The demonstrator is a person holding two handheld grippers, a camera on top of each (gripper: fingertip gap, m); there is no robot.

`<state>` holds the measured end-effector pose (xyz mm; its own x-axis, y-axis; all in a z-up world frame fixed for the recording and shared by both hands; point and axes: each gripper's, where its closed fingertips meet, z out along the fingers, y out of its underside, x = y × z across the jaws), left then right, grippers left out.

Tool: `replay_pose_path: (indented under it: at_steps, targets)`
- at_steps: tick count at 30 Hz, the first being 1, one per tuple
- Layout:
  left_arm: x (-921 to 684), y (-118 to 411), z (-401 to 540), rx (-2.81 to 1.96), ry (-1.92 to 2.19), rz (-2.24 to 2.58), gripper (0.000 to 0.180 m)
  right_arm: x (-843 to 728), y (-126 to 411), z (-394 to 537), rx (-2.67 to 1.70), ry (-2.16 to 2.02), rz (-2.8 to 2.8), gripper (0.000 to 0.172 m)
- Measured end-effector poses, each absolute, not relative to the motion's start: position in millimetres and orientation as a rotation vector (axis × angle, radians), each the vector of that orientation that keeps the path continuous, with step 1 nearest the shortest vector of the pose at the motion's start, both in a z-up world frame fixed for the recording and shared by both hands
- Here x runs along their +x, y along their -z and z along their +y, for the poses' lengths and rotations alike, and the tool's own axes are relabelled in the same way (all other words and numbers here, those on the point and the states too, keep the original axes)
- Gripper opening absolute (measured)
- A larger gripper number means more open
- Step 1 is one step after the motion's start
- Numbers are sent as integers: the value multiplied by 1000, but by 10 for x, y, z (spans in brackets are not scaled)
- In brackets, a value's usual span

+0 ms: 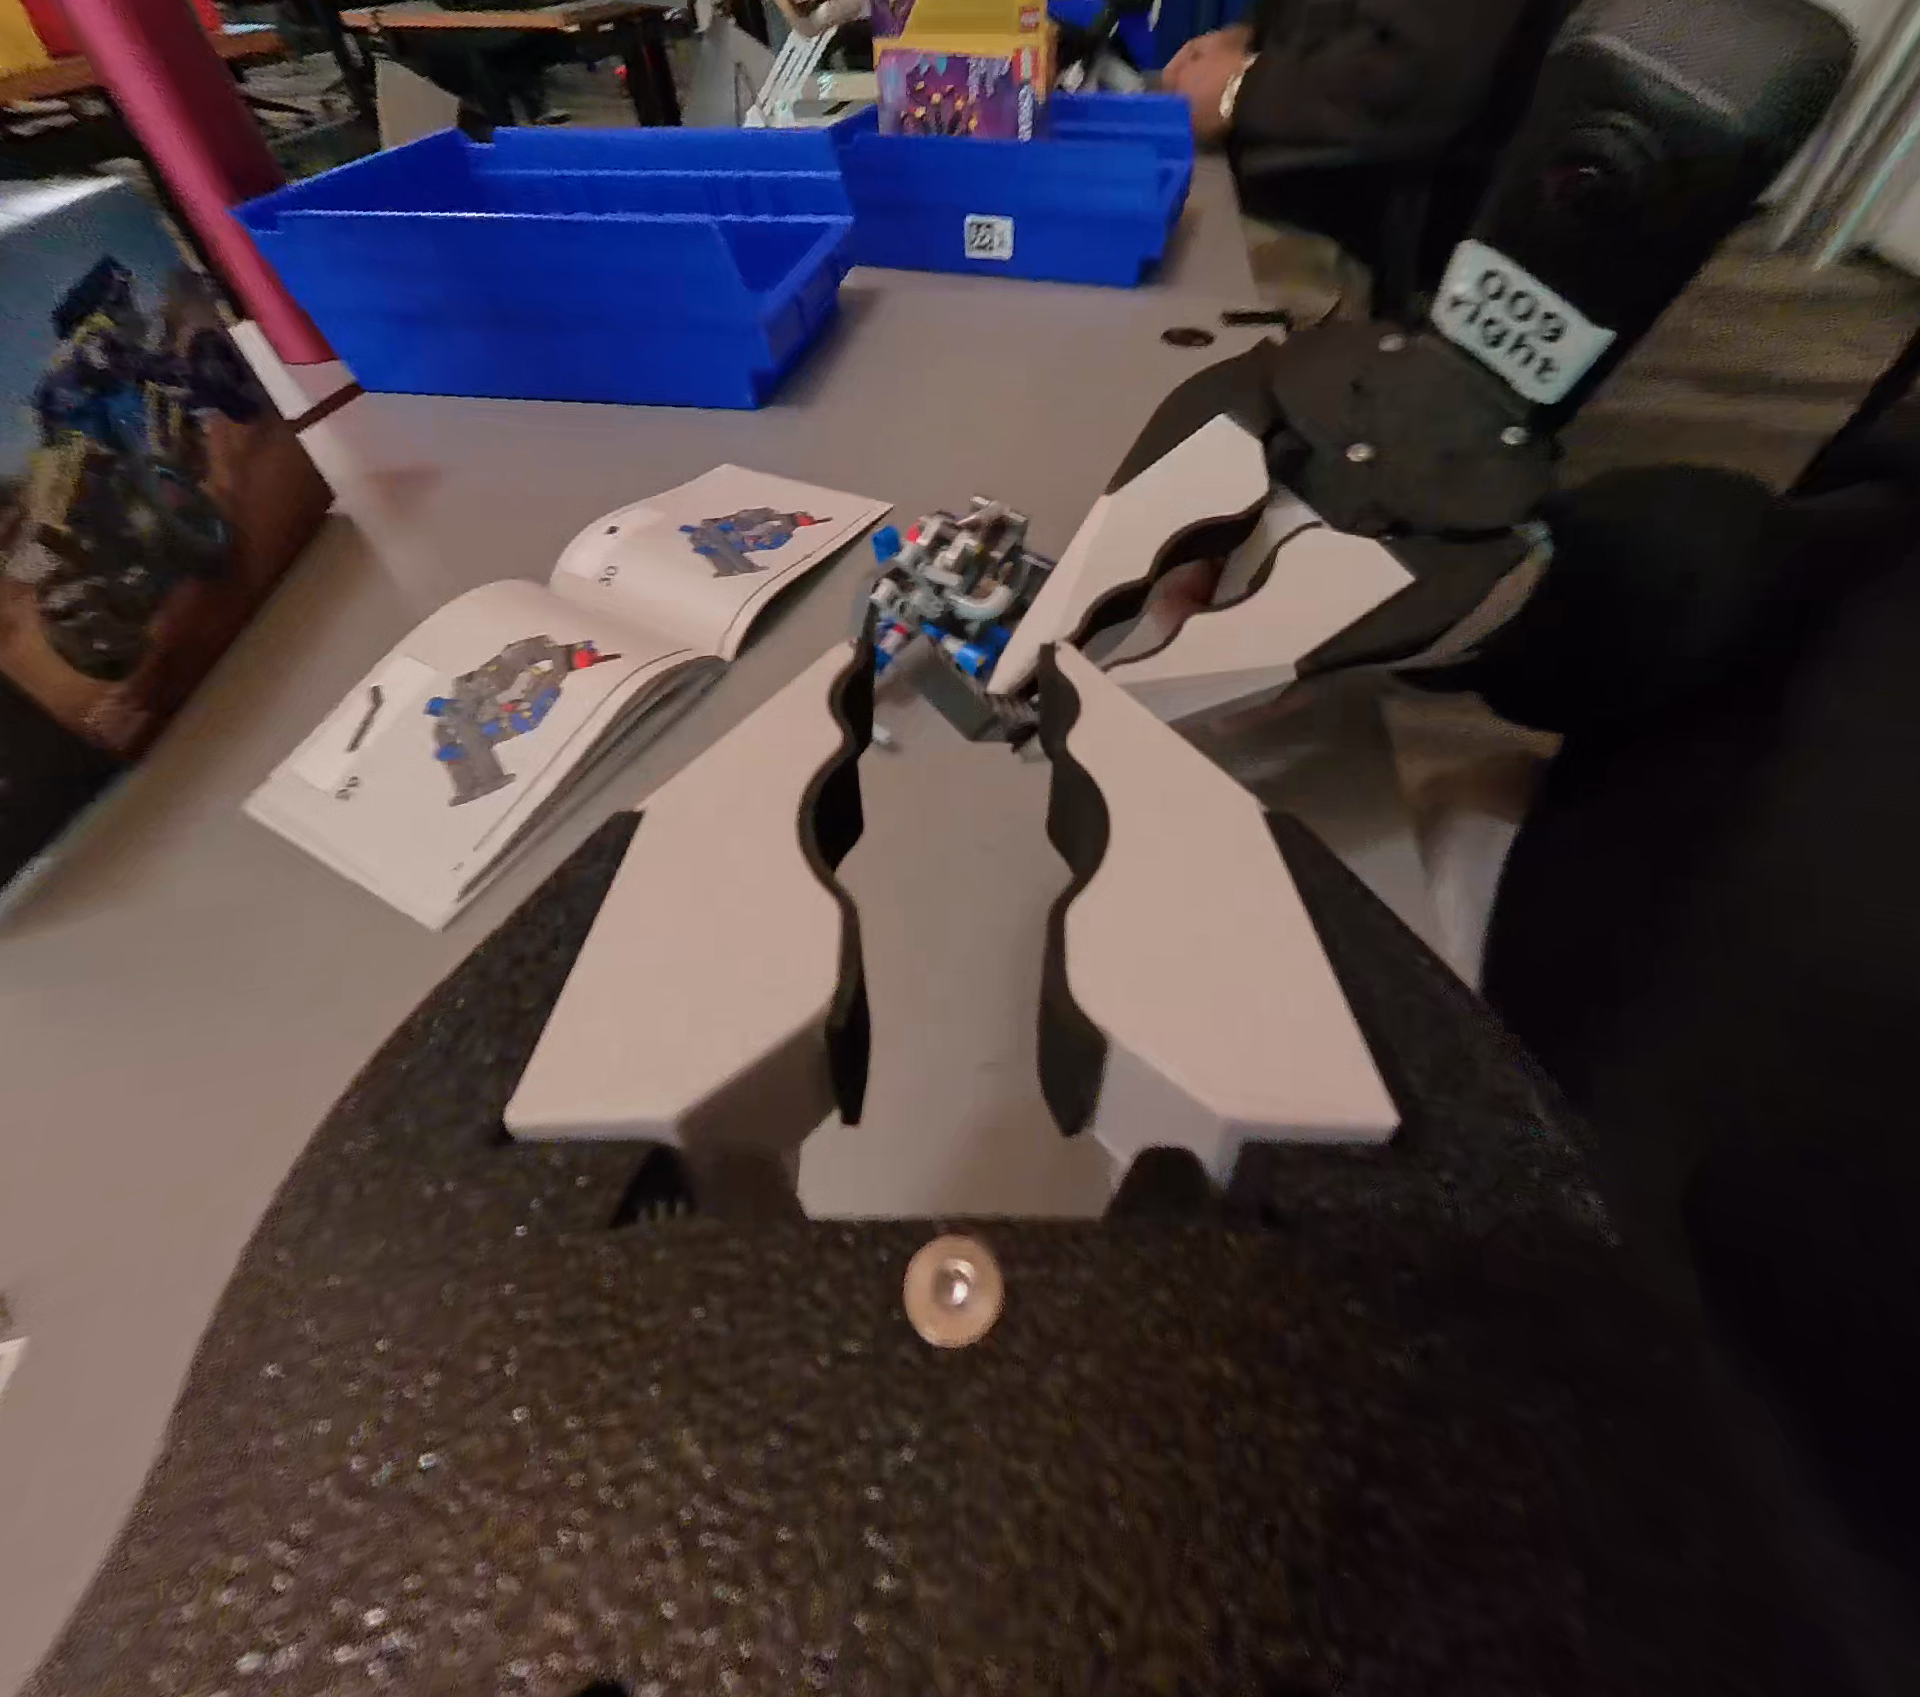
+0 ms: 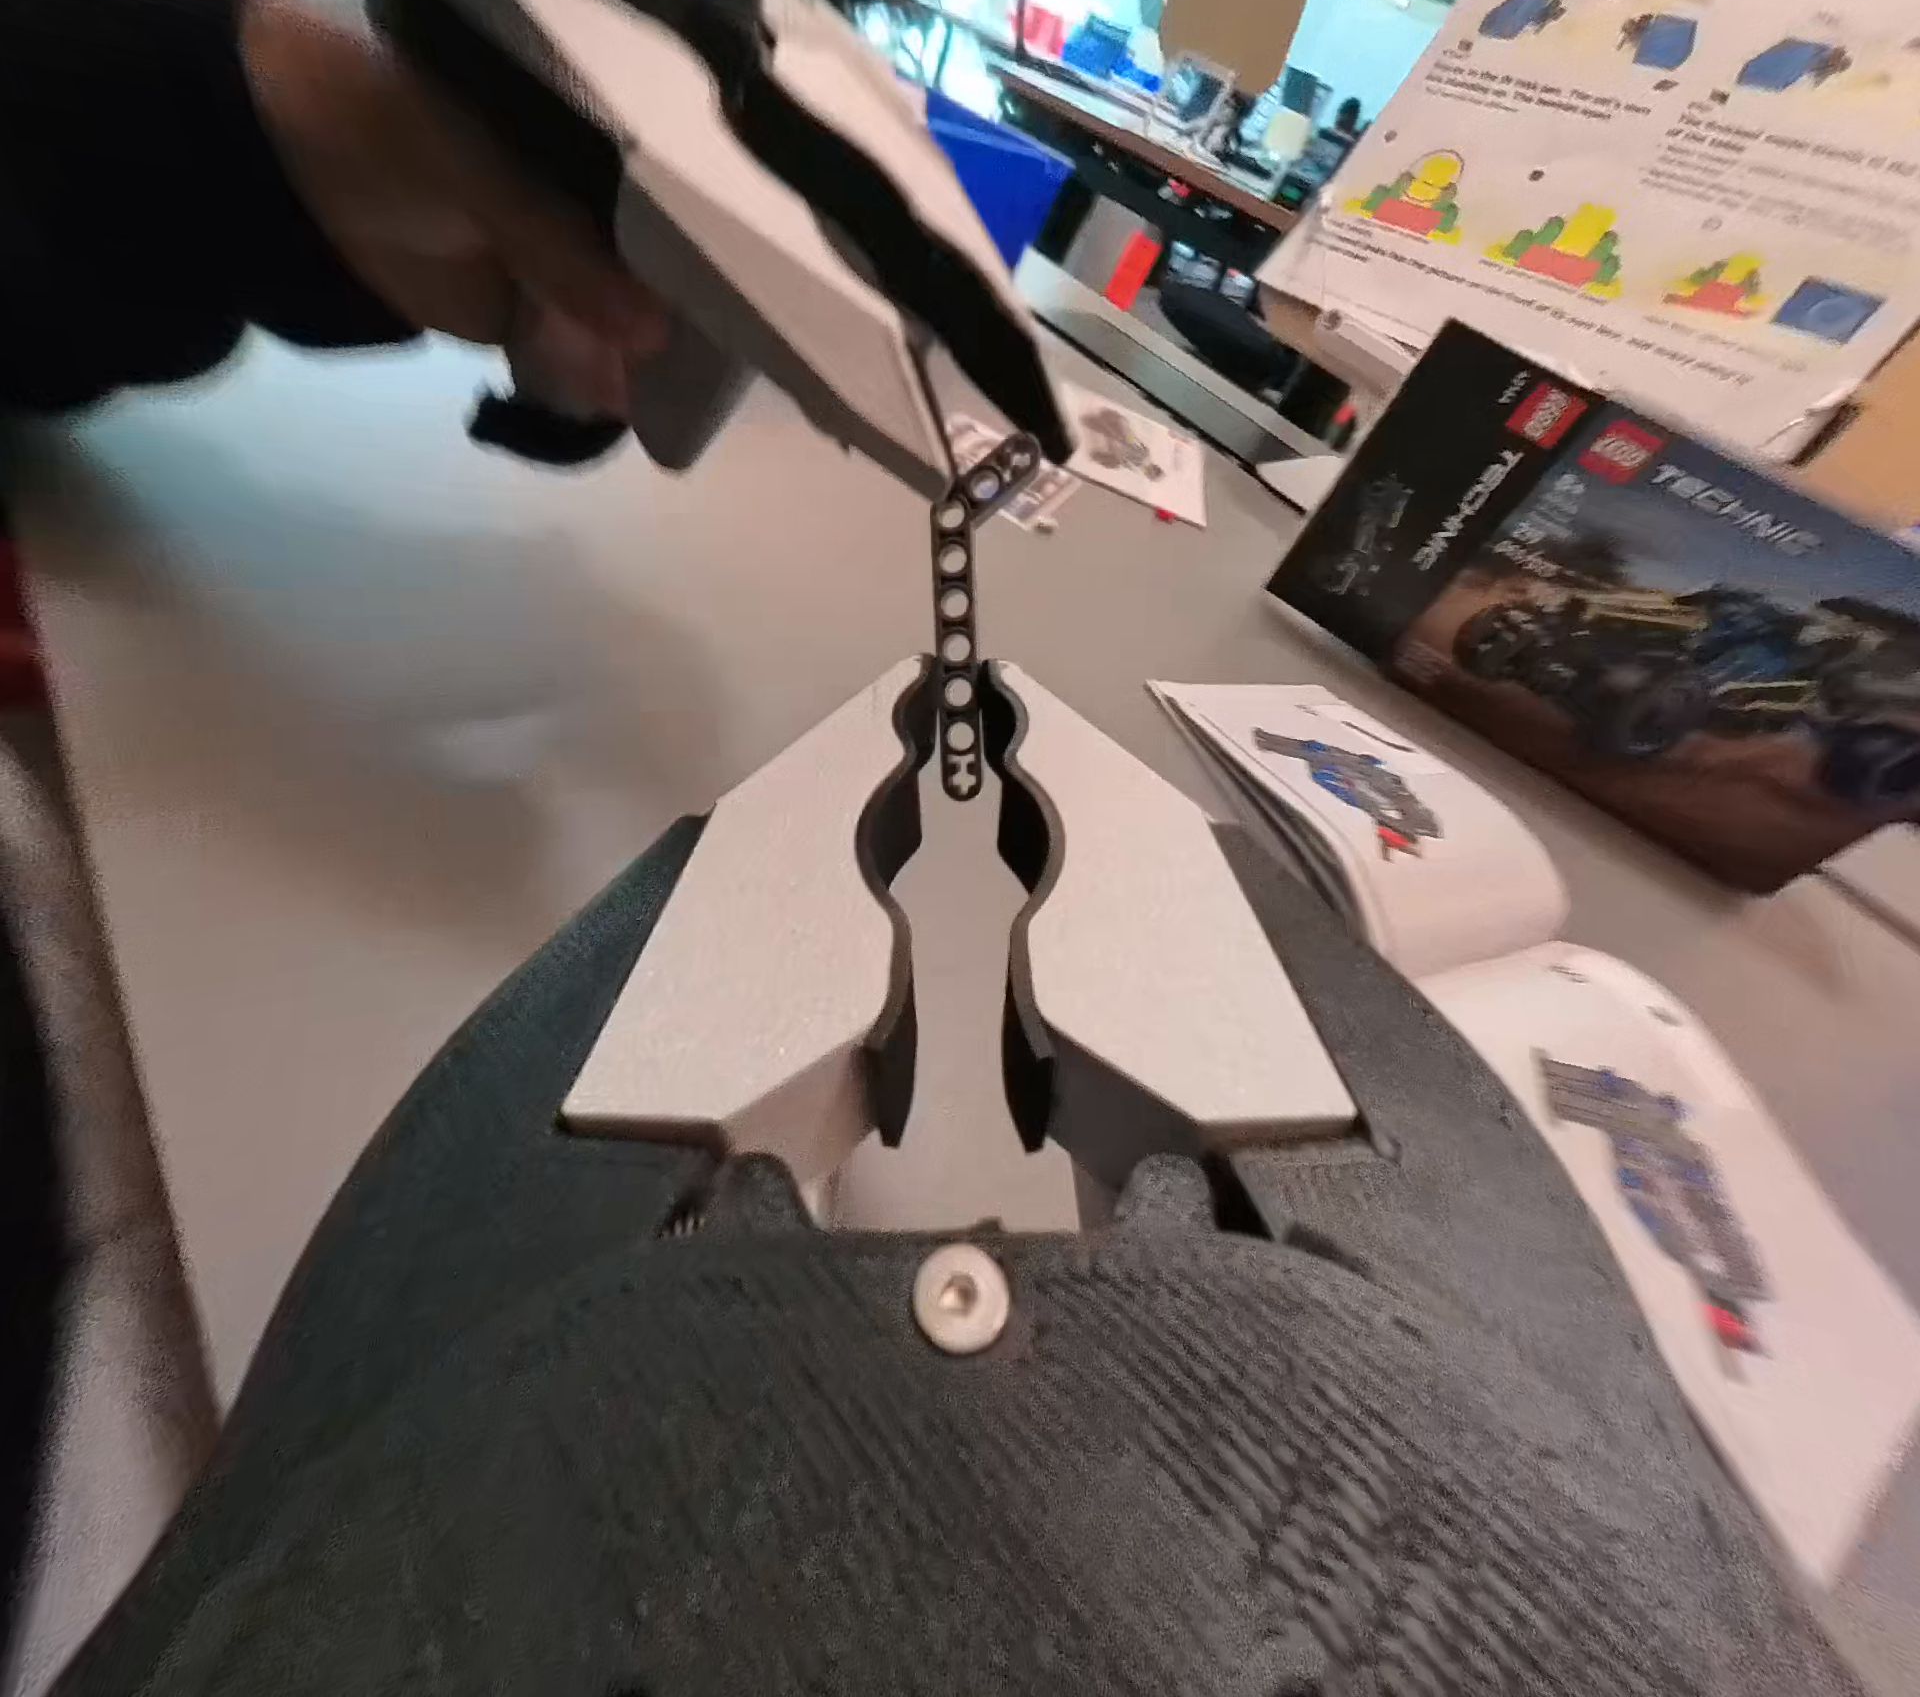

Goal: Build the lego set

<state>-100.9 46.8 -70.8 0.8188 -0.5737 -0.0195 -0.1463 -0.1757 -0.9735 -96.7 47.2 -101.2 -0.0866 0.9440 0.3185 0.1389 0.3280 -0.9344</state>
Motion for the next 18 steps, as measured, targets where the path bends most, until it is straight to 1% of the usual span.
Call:
replay_pose_path:
  at_steps: [3, 6, 10, 15, 18]
  targets:
    - [-902, 686, 434, -1687, 538, 545, 25, -975, 862, 372, -1079, -1144, -1419, 5]
    - [-880, 649, 461, -1652, 530, 539, 16, -989, 849, 340, -1088, -1194, -1418, 4]
    - [-836, 556, 457, -1596, 597, 512, 15, -958, 761, 328, -1099, -1269, -1378, 4]
    - [-742, 538, 413, -1570, 646, 560, 12, -914, 760, 294, -1132, -1262, -1360, 5]
    - [-660, 688, 376, -1628, 578, 707, 9, -849, 890, 298, -1116, -1151, -1470, 6]
